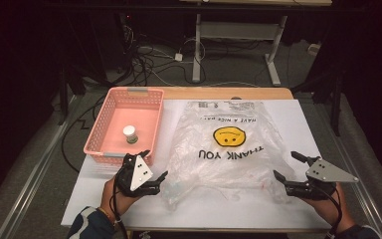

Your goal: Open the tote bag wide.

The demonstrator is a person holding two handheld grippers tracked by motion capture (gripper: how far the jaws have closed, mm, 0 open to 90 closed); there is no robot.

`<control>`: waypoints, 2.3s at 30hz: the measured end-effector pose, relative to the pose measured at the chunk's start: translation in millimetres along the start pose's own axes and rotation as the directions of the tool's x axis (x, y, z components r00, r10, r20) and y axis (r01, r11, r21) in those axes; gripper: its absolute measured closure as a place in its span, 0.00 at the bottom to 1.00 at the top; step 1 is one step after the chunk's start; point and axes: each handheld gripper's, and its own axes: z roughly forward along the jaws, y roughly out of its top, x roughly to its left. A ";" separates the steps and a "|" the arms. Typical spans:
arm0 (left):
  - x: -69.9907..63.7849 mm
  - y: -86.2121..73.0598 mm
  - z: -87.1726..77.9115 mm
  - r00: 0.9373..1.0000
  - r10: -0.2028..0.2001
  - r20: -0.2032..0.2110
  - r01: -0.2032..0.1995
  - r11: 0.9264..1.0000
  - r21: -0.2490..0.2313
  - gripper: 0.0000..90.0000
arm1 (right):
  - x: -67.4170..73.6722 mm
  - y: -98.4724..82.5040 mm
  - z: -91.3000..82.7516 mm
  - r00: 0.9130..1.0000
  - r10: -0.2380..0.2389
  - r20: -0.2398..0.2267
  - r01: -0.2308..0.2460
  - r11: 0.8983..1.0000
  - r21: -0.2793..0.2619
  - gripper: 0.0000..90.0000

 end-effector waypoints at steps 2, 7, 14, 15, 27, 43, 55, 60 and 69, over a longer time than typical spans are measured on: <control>-0.2 -0.2 -0.1 1.000 -0.001 -0.001 0.001 1.000 -0.001 0.18 | 0.2 -0.6 -0.1 1.000 -0.004 0.002 0.004 1.000 0.004 0.22; -1.7 -1.4 -2.5 1.000 0.007 0.000 -0.007 1.000 0.002 0.18 | -0.2 1.8 1.2 1.000 -0.001 0.008 0.001 1.000 -0.004 0.23; -1.0 -3.6 -7.3 1.000 0.006 0.000 -0.006 1.000 -0.002 0.18 | -8.3 6.7 4.2 1.000 0.011 0.022 -0.011 1.000 -0.002 0.25; -1.0 -3.6 -7.3 1.000 0.006 0.000 -0.006 1.000 -0.002 0.18 | -10.4 8.4 3.8 1.000 0.015 0.025 -0.015 1.000 -0.010 0.25; -1.2 -5.3 -5.8 1.000 0.002 0.002 -0.002 1.000 0.012 0.18 | -77.4 51.2 35.5 0.987 0.067 0.148 -0.063 0.998 -0.030 0.32; -0.9 -8.3 -6.7 1.000 -0.014 0.016 0.014 1.000 0.010 0.18 | -139.2 36.6 186.0 0.969 0.135 0.209 -0.193 0.938 0.290 0.41; -2.4 -8.0 -6.4 0.999 -0.015 0.034 0.014 1.000 0.006 0.18 | -153.9 15.0 225.7 0.957 0.186 0.221 -0.263 0.876 0.404 0.83; -2.1 -8.5 -6.5 0.999 -0.016 0.040 0.016 1.000 0.005 0.18 | -152.9 12.9 226.3 0.958 0.192 0.215 -0.267 0.870 0.415 1.00; 1.3 -12.1 -7.1 0.999 -0.008 0.044 0.007 1.000 0.015 0.18 | -174.6 8.7 199.1 0.893 0.179 0.414 -0.355 0.845 0.400 1.00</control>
